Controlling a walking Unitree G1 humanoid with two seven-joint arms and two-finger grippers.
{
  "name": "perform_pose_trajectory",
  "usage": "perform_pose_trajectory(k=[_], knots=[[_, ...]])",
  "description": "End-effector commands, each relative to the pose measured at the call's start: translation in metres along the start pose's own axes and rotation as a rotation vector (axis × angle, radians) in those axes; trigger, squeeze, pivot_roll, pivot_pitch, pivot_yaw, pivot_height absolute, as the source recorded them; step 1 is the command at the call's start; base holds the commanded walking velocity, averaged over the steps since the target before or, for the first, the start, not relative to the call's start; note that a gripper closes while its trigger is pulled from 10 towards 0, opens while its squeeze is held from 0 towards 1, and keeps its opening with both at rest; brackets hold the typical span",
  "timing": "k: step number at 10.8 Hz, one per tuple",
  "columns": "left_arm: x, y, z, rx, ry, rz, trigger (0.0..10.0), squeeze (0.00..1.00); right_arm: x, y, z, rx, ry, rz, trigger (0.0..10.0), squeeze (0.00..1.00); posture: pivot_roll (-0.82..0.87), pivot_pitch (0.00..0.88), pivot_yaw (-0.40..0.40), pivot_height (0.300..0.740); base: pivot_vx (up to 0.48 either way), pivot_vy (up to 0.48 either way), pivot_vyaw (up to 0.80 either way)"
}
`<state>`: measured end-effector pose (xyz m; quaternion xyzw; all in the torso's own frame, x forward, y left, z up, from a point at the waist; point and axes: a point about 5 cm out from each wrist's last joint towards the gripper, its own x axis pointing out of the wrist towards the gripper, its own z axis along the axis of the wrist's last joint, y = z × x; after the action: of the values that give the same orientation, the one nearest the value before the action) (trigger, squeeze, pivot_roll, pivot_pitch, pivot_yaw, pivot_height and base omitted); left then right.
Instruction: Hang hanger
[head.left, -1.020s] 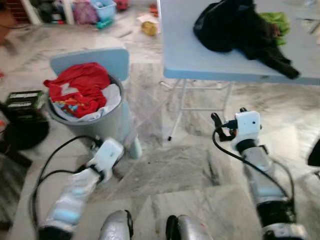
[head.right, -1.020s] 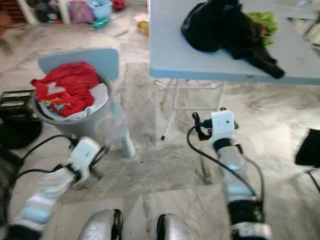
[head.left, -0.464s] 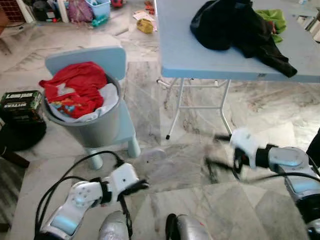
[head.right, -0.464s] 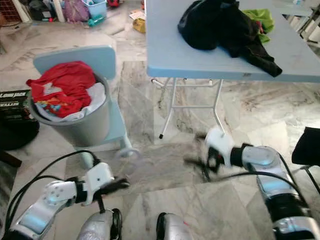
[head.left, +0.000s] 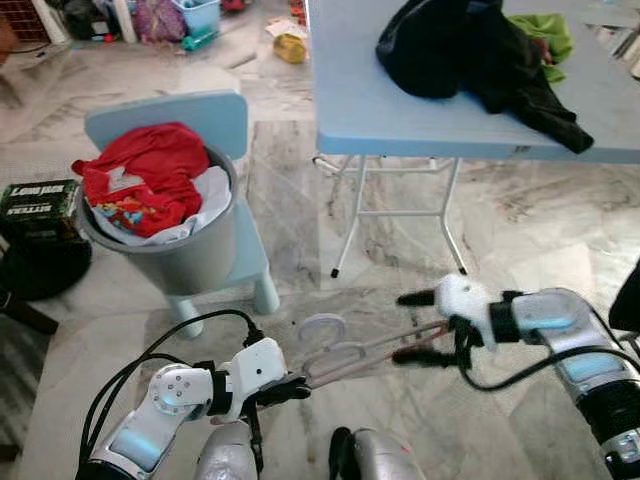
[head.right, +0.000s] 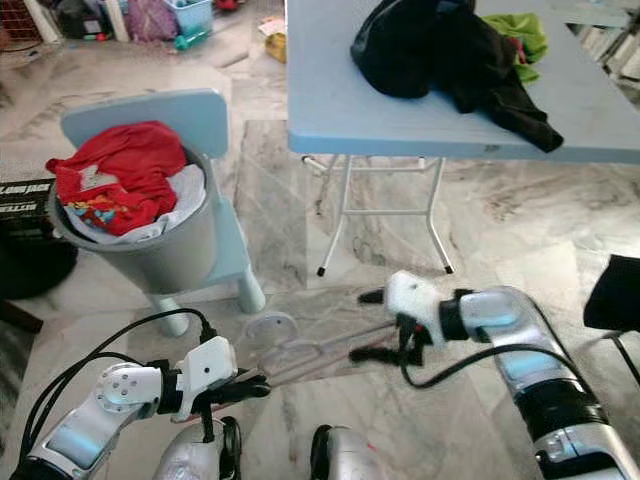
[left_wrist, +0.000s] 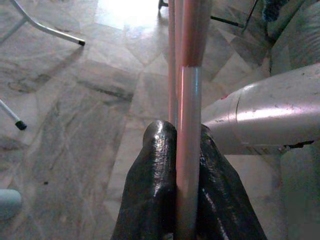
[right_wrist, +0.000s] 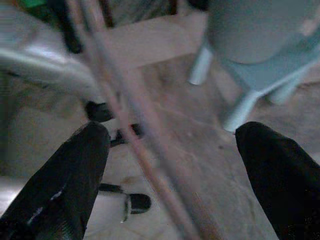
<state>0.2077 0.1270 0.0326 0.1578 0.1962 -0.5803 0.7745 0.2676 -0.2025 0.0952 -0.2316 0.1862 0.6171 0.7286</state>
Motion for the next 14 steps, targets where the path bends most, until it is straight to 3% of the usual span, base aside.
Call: perform_pose_trajectory(k=[1,5,11,14], knots=[[0.002,-0.001,-0.002,0.015,0.014,-0.028,10.0,0.00,-0.002,0.007,0.000,-0.040,0.052,0.100,0.0,0.00,0.05,0.142,-0.059,0.740,0.000,0.000,0.00],[0.002,0.002,-0.004,0.039,0.066,-0.057,10.0,0.00,-0.003,-0.001,0.012,-0.193,0.204,0.209,0.0,0.00,0.05,0.134,-0.061,0.740,0.000,0.000,0.00],[0.008,0.005,0.000,0.069,0.083,-0.065,10.0,0.00,0.017,0.002,0.011,-0.201,0.230,0.224,0.0,0.00,0.04,0.132,-0.064,0.740,0.000,0.000,0.00],[0.009,0.006,-0.001,0.074,0.094,-0.067,10.0,0.00,0.016,-0.002,0.009,-0.217,0.268,0.226,0.0,0.00,0.04,0.132,-0.065,0.740,0.000,0.000,0.00]])
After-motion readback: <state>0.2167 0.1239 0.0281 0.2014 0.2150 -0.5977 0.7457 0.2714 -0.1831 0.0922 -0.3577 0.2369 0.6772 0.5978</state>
